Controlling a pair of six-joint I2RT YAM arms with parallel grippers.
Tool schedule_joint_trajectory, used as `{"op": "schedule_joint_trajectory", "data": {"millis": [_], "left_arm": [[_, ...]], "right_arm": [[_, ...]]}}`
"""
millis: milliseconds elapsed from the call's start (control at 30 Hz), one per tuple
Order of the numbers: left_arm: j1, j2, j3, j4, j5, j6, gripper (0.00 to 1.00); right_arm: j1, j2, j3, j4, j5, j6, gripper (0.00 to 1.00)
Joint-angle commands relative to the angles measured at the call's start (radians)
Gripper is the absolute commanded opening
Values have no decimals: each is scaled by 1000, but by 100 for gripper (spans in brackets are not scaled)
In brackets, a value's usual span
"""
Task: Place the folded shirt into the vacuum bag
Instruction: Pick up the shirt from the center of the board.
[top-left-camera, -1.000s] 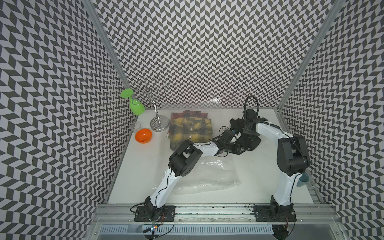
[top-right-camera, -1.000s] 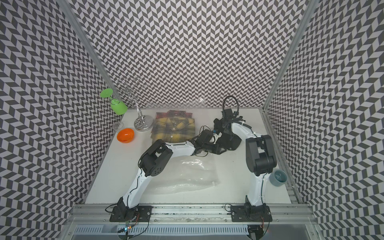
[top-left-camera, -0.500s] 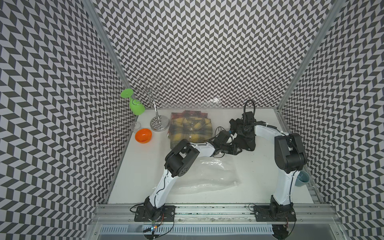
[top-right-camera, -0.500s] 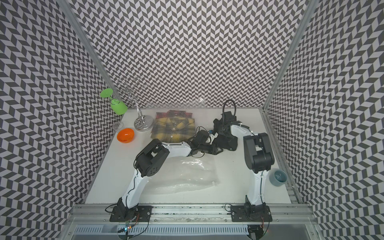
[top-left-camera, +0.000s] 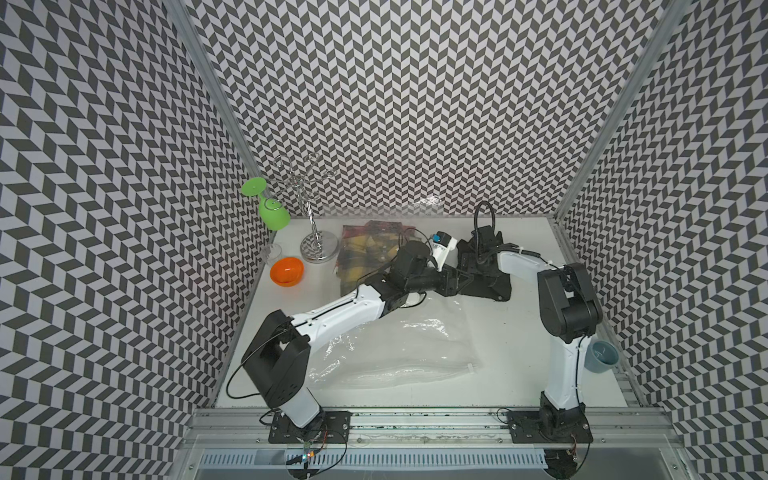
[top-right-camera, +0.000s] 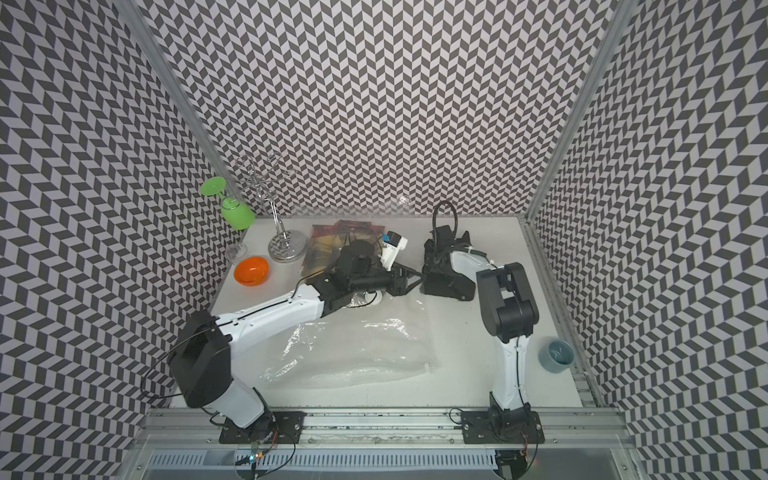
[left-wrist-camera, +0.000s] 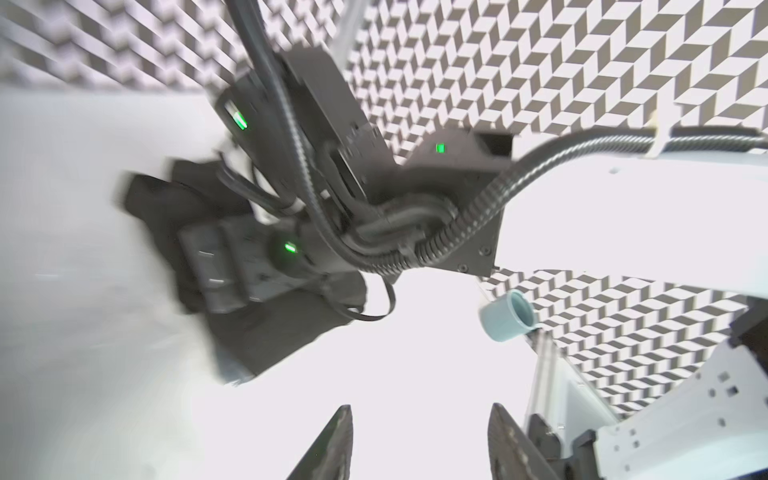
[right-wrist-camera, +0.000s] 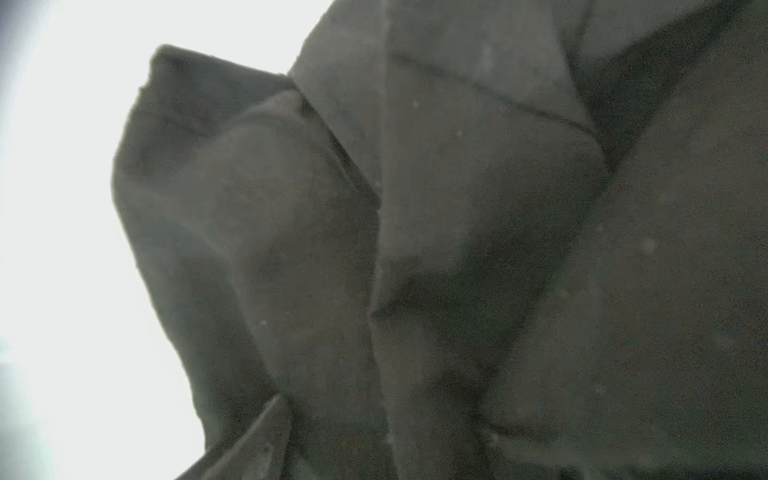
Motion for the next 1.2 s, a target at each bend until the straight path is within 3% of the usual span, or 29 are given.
{"op": "schedule_joint_trajectory", "data": {"millis": [0, 67, 233, 333, 500, 567, 700, 867, 933, 1033, 1133, 1167], "left_arm": [[24, -42, -45, -246, -113, 121, 54], [29, -70, -56, -323, -143, 142, 54], [27, -145, -109, -432, -186, 144, 58], [7, -159, -125, -499, -201, 148, 61], [-102, -141, -131, -629, -234, 173, 68], [-156, -132, -147, -649, -237, 164, 75], [-231, -96, -194, -644, -261, 139, 76], [-212, -69, -198, -557, -273, 90, 73], [-171, -106, -189, -514, -260, 70, 72], [-41, -199, -213, -457, -239, 44, 71], [144, -282, -253, -402, -199, 3, 71], [203, -303, -270, -379, -188, -7, 71]], "right_arm": [[-1, 98, -73, -99, -2, 1, 84], [-9, 115, -50, -123, -17, -15, 73], [-51, 106, -31, -138, -90, -47, 27], [-68, 62, -37, -123, -81, -46, 13], [-68, -81, -52, -82, -93, -43, 1], [-69, -134, -54, -66, -128, -38, 0], [-60, -226, -69, -51, -197, -22, 0], [6, -372, -173, -10, -291, 14, 0], [43, -436, -220, -3, -311, 35, 0], [116, -534, -295, 49, -371, 90, 0], [224, -563, -330, 86, -373, 93, 0], [258, -558, -340, 106, -403, 187, 0]]}}
